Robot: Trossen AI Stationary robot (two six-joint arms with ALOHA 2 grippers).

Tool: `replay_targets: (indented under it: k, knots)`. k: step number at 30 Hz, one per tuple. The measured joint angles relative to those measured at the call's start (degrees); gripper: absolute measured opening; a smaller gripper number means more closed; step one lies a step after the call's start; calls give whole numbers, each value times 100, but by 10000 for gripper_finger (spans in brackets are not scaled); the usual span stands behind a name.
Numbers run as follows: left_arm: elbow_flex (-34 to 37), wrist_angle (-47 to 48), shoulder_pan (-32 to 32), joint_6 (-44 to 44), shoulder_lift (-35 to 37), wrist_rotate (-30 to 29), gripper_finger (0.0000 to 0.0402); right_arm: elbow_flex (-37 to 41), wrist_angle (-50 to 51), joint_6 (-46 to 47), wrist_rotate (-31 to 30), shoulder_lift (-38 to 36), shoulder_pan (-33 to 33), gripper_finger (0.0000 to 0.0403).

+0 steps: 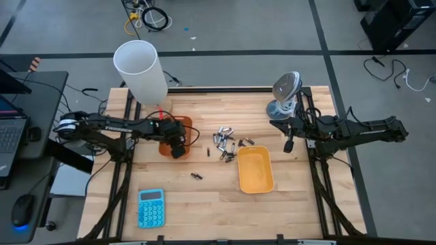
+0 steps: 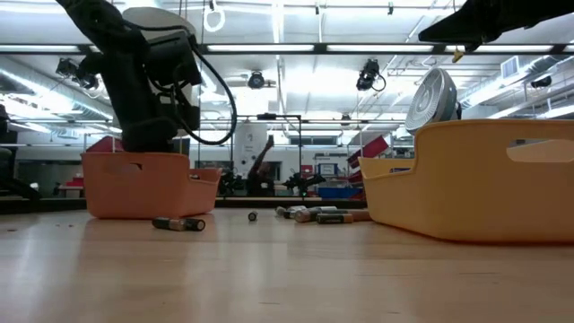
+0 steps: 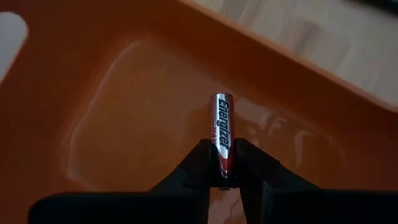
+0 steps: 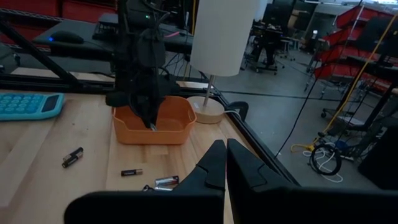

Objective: Sort batteries
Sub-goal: Put the silver battery into the orange bin

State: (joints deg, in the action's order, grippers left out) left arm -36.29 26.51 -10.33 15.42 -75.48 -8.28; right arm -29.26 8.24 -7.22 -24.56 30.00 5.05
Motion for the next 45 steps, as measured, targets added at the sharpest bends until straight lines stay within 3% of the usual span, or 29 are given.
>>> replay_targets:
  k: [17, 36, 45]
  knots:
    - [0, -5, 0, 4, 0, -116, 72, 0, 1, 0, 0, 0, 1, 3]
    - [-7, -23, -2, 178, 9, -830, 72, 0, 1, 0, 0, 0, -1, 3]
    - [-7, -8, -2, 177, 9, -858, 72, -1, 1, 0, 0, 0, 1, 3]
